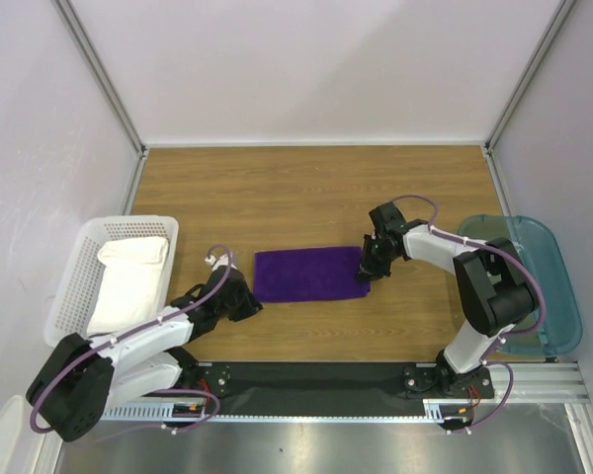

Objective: Fold and stack the towels
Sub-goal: Fold the towel

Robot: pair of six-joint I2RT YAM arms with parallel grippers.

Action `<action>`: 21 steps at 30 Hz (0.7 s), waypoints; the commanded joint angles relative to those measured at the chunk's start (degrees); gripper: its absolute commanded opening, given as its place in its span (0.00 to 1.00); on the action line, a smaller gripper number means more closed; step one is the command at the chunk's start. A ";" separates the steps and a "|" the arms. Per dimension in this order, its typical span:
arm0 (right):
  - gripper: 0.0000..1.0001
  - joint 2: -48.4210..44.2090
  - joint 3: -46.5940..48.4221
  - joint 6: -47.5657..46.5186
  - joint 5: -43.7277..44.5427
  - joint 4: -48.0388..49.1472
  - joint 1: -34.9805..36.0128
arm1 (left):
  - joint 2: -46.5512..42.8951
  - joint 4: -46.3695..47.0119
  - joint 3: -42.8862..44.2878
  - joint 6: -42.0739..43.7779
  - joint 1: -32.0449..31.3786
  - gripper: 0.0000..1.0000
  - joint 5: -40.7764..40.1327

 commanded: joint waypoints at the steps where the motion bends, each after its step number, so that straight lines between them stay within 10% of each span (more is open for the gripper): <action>1: 0.17 1.27 1.06 -1.76 1.15 0.54 0.29 | -2.85 -1.42 0.20 -0.42 -0.38 0.06 -0.75; 6: 0.22 -2.33 6.67 -3.25 1.05 -3.42 0.47 | -9.44 -10.29 7.23 6.34 -0.38 0.22 -0.57; 9: 0.36 -4.35 10.63 -3.78 2.81 -7.11 0.38 | -12.44 -11.98 11.89 11.60 -0.38 0.64 -3.55; 13: 0.52 -5.50 14.41 -3.52 4.04 -8.96 0.12 | -10.17 -10.32 14.53 16.62 0.06 0.92 -6.11; 21: 0.67 -4.27 22.42 -3.34 8.26 -14.41 -2.95 | 4.24 -7.68 17.53 22.61 7.96 0.99 -2.86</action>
